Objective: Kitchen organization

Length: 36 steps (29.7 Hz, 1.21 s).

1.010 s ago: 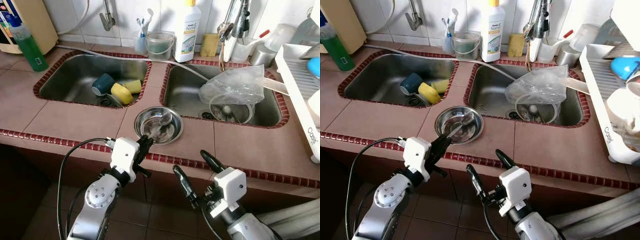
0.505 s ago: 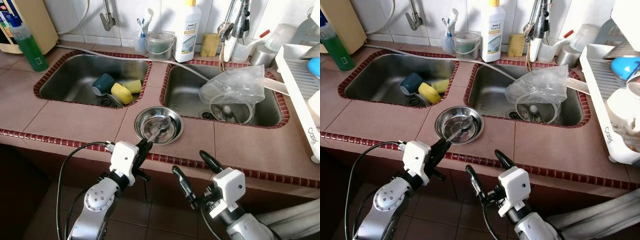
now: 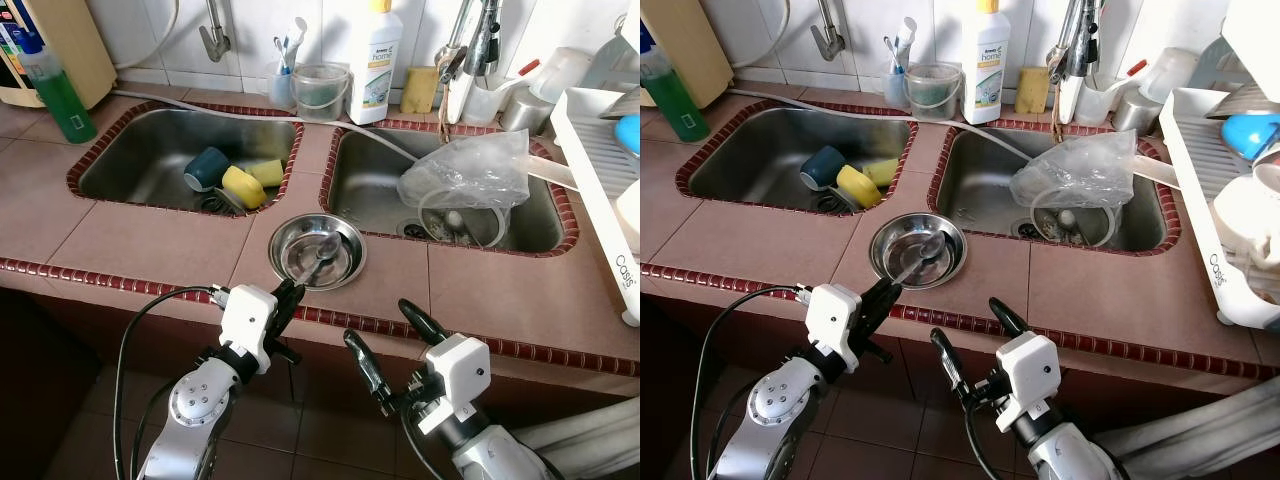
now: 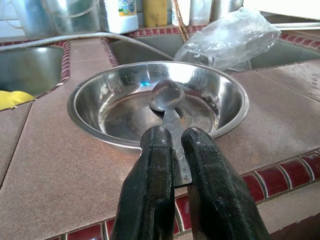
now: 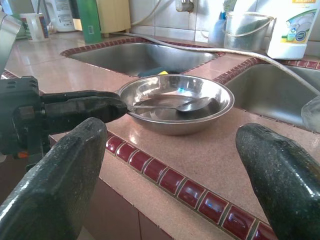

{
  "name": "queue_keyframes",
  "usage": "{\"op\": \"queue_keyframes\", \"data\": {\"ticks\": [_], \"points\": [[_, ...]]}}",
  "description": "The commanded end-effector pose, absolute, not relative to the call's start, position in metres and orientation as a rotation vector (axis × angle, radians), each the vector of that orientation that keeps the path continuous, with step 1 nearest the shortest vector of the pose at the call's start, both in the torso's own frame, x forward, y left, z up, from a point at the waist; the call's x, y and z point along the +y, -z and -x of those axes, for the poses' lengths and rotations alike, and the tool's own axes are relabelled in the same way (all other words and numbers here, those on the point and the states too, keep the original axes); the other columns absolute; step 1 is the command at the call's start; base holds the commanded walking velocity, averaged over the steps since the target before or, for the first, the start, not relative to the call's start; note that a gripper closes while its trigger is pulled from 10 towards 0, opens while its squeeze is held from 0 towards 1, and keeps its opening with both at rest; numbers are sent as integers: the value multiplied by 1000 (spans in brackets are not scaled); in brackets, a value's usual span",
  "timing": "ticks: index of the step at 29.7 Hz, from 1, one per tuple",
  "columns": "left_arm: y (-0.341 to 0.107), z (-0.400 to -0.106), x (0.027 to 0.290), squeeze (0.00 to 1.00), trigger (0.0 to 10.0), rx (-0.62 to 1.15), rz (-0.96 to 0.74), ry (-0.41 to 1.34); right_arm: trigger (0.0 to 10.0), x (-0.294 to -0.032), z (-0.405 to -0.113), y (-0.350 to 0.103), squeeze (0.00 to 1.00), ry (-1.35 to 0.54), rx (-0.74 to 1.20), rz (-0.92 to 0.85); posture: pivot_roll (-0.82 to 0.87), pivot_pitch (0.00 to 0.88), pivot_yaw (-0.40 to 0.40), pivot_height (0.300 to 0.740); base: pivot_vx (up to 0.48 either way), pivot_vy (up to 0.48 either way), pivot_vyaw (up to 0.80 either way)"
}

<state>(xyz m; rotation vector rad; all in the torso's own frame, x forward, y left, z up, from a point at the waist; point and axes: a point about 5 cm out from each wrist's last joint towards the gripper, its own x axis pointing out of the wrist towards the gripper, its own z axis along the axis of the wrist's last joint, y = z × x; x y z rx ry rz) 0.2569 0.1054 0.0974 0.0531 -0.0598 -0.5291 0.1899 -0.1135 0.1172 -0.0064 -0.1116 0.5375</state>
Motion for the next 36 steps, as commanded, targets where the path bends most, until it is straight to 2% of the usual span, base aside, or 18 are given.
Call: {"op": "queue_keyframes", "data": {"ticks": [1,10,23,36], "points": [[-101,-258,107,0,0,-62,-32,516,10000,-114,-189,-120,0,-535,-116,4,-128,124,26,740,0,0,0],[-133,-270,112,0,0,-153,24,480,10000,-113,-191,-120,0,-539,-118,4,-121,119,25,740,0,0,0],[-136,-269,110,0,0,-145,86,493,10000,-111,-193,-120,0,-538,-126,1,-121,110,25,740,0,0,0],[-147,-283,116,0,0,-180,87,476,10000,-112,-215,-135,0,-428,-215,-29,-124,83,29,740,0,0,0]]}}
